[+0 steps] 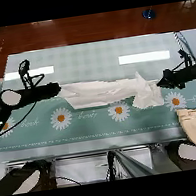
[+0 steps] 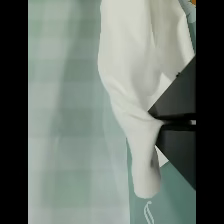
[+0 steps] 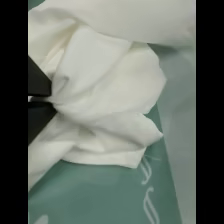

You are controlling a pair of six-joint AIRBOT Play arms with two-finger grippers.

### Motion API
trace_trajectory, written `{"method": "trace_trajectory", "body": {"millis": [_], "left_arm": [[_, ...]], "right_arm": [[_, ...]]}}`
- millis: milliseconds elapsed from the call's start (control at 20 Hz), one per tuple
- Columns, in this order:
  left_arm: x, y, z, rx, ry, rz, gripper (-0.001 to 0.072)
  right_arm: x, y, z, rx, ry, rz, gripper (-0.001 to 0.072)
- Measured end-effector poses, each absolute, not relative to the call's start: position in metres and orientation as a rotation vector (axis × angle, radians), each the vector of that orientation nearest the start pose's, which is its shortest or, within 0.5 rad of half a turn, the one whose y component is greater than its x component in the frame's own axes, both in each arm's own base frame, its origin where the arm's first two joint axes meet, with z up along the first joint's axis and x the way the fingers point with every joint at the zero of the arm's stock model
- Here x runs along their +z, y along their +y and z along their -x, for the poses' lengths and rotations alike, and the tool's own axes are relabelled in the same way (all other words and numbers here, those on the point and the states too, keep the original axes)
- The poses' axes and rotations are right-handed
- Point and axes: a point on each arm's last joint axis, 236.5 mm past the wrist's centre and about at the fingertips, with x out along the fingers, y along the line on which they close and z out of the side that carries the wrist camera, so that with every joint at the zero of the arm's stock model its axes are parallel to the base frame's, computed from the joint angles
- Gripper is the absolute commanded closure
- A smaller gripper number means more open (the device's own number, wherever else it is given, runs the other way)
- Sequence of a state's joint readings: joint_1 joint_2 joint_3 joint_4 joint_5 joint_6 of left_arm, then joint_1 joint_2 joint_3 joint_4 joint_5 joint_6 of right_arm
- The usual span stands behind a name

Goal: Fold the shirts.

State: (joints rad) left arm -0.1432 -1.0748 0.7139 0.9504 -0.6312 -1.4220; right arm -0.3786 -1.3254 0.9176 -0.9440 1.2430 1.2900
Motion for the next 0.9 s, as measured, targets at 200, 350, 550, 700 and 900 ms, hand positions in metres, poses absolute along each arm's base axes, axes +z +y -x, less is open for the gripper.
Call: {"method": "trace_trajectory", "body": {"millis": [200, 350, 550, 700, 900], "left_arm": [[-0.016, -0.136, -0.367, -0.278, 0.998, 0.456, 0.068], [-0.018, -0.136, -0.367, -0.276, 1.002, 0.462, 0.068], [-0.019, -0.137, -0.365, -0.281, 1.011, 0.459, 0.068], [-0.021, -0.14, -0.36, -0.311, 1.029, 0.425, 0.068], [-0.024, -0.142, -0.353, -0.345, 1.05, 0.388, 0.068]], "right_arm": [[-0.024, 0.027, -0.342, 0.34, 1.356, -0.705, 0.0268], [0.011, 0.039, -0.341, 0.465, 1.341, -0.683, 0.0269], [0.035, 0.027, -0.324, 0.45, 1.352, -0.536, 0.0269], [0.036, -0.004, -0.303, 0.311, 1.409, -0.394, 0.0268], [0.039, -0.015, -0.285, 0.237, 1.444, -0.356, 0.0264]]}}
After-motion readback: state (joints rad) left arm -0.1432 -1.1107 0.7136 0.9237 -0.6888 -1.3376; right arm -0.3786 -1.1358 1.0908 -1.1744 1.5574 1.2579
